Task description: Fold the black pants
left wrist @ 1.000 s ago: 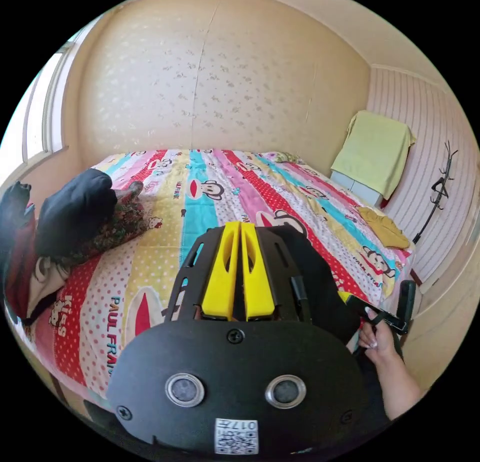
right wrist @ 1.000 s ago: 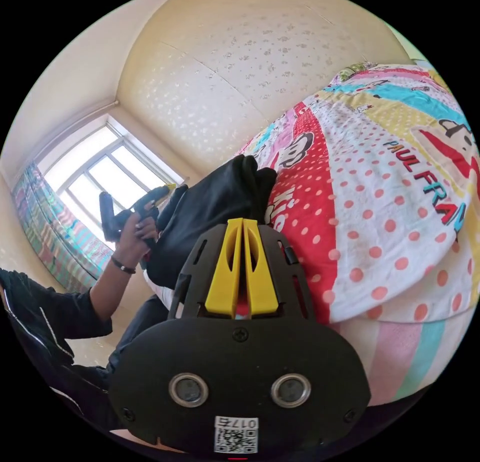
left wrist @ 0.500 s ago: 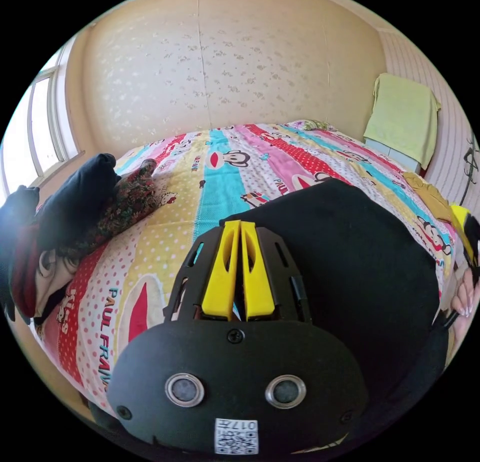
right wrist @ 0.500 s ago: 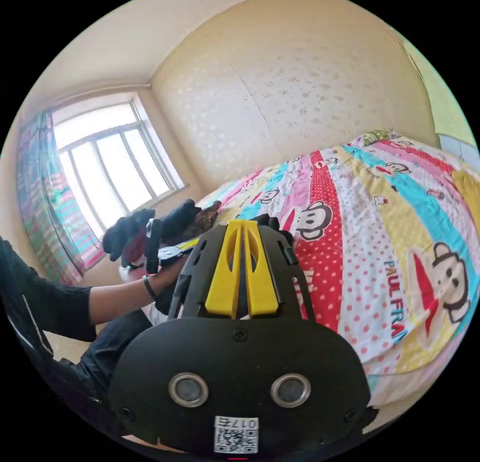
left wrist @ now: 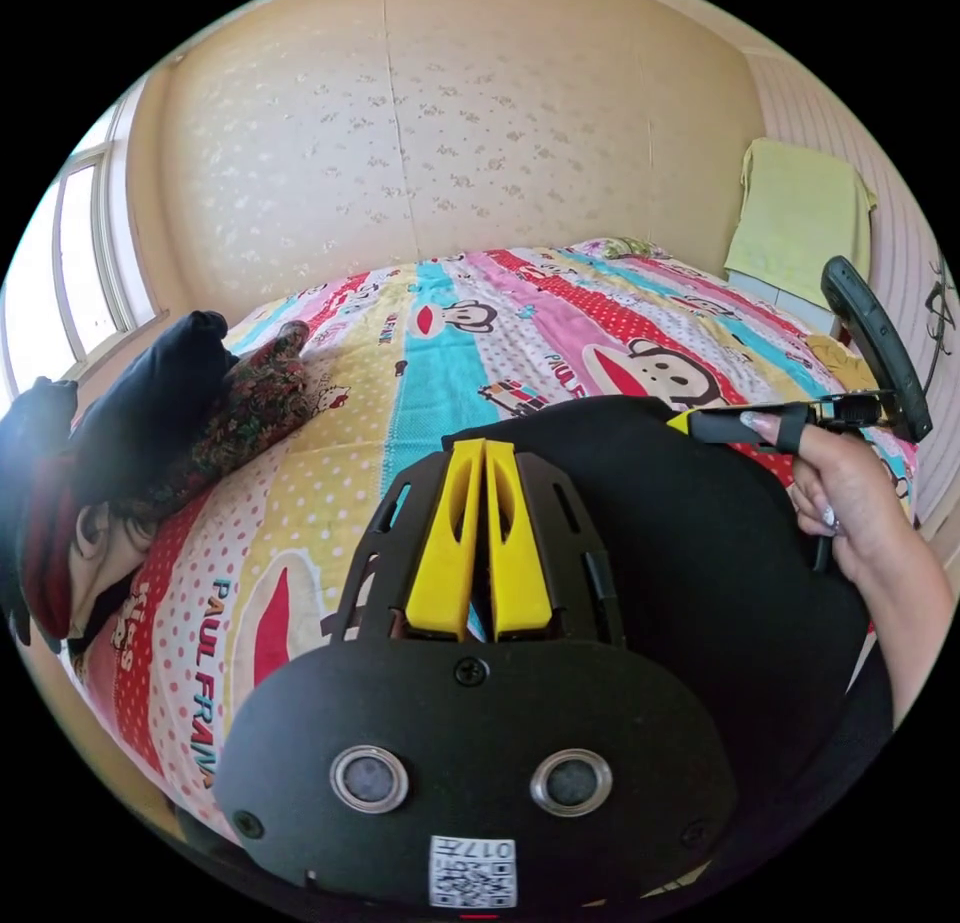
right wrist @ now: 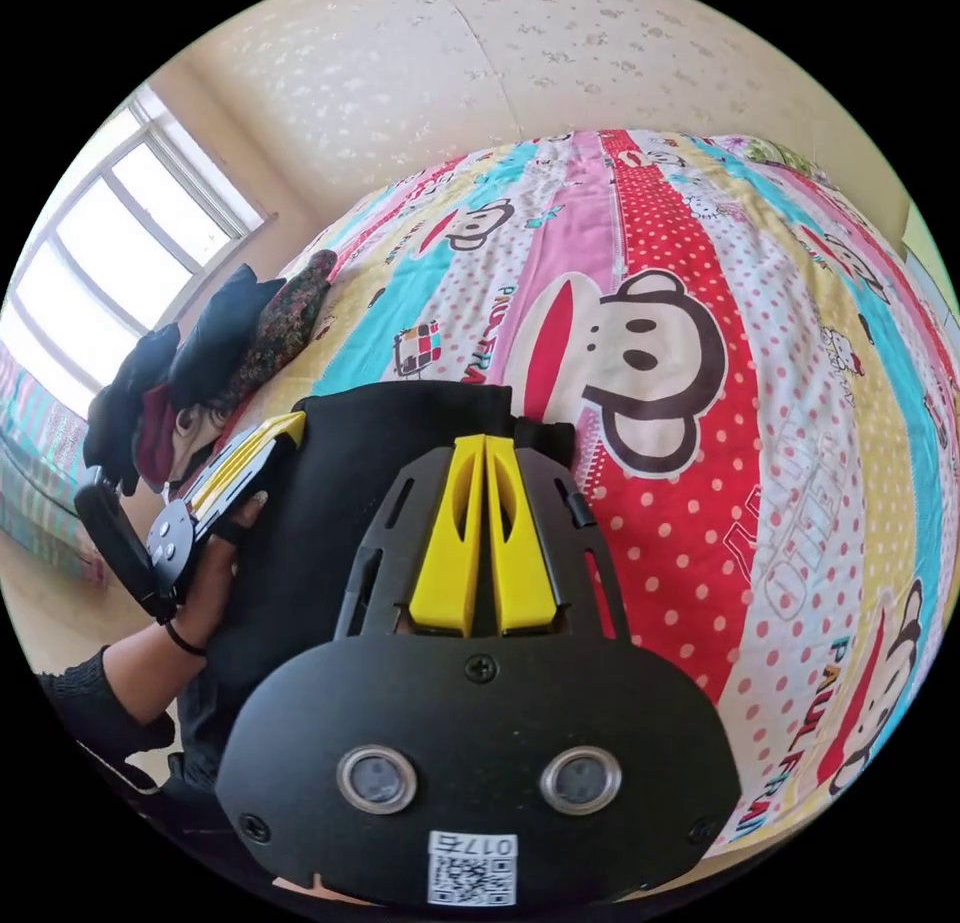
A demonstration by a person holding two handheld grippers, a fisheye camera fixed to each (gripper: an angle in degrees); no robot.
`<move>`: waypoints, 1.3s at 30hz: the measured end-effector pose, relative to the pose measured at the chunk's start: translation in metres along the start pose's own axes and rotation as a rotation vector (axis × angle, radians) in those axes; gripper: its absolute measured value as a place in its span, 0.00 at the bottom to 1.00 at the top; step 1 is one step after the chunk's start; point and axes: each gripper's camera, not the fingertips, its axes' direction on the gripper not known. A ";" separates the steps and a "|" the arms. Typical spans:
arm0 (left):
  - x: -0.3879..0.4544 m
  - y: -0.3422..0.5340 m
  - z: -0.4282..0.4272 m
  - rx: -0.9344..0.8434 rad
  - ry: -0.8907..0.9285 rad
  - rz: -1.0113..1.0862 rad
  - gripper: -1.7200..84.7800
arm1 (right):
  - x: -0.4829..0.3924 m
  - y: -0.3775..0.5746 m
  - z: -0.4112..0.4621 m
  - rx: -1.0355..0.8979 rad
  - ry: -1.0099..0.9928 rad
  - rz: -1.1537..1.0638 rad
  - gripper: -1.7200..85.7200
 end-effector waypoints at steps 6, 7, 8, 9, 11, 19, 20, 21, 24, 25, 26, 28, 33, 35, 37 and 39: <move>-0.017 -0.002 -0.004 -0.013 0.027 -0.013 0.01 | -0.003 -0.006 0.002 -0.006 -0.027 0.012 0.02; -0.022 -0.001 -0.008 -0.006 0.037 -0.016 0.01 | -0.006 -0.005 0.001 0.002 -0.030 0.009 0.02; -0.024 -0.001 -0.010 0.001 0.044 -0.017 0.01 | -0.010 -0.004 -0.001 0.010 -0.025 0.004 0.02; -0.031 0.001 -0.017 0.024 0.067 -0.021 0.01 | -0.012 -0.003 -0.002 0.013 -0.020 0.000 0.02; -0.048 0.006 -0.030 0.073 0.141 -0.034 0.01 | -0.024 -0.002 -0.006 0.014 0.014 -0.020 0.02; -0.149 0.063 -0.123 0.072 0.335 -0.192 0.01 | -0.037 0.027 -0.033 0.053 -0.033 0.019 0.02; -0.154 0.071 -0.134 0.087 0.363 -0.187 0.01 | -0.039 0.031 -0.036 0.052 -0.052 0.025 0.03; -0.165 0.088 -0.152 0.111 0.412 -0.201 0.02 | -0.040 0.033 -0.038 0.053 -0.060 0.028 0.03; -0.188 0.127 -0.186 0.170 0.615 -0.260 0.08 | -0.051 0.043 -0.052 0.081 -0.093 0.037 0.03; -0.196 0.139 -0.192 0.173 0.690 -0.303 0.12 | -0.059 0.049 -0.063 0.113 -0.107 0.021 0.03; -0.199 0.143 -0.194 0.162 0.720 -0.327 0.14 | -0.069 0.058 -0.080 0.175 -0.123 -0.014 0.03; -0.210 0.156 -0.192 0.086 0.839 -0.415 0.18 | -0.090 0.079 -0.113 0.311 -0.129 -0.070 0.04; -0.220 0.177 -0.170 0.038 0.951 -0.550 0.20 | -0.169 0.159 -0.193 0.580 -0.282 -0.385 0.10; -0.222 0.183 -0.156 0.046 1.042 -0.614 0.22 | -0.215 0.212 -0.210 0.699 -0.301 -0.568 0.16; -0.228 0.188 -0.151 0.083 1.080 -0.698 0.23 | -0.252 0.252 -0.212 0.738 -0.209 -0.665 0.19; -0.232 0.185 -0.152 0.068 1.055 -0.693 0.22 | -0.289 0.289 -0.204 0.747 -0.060 -0.759 0.22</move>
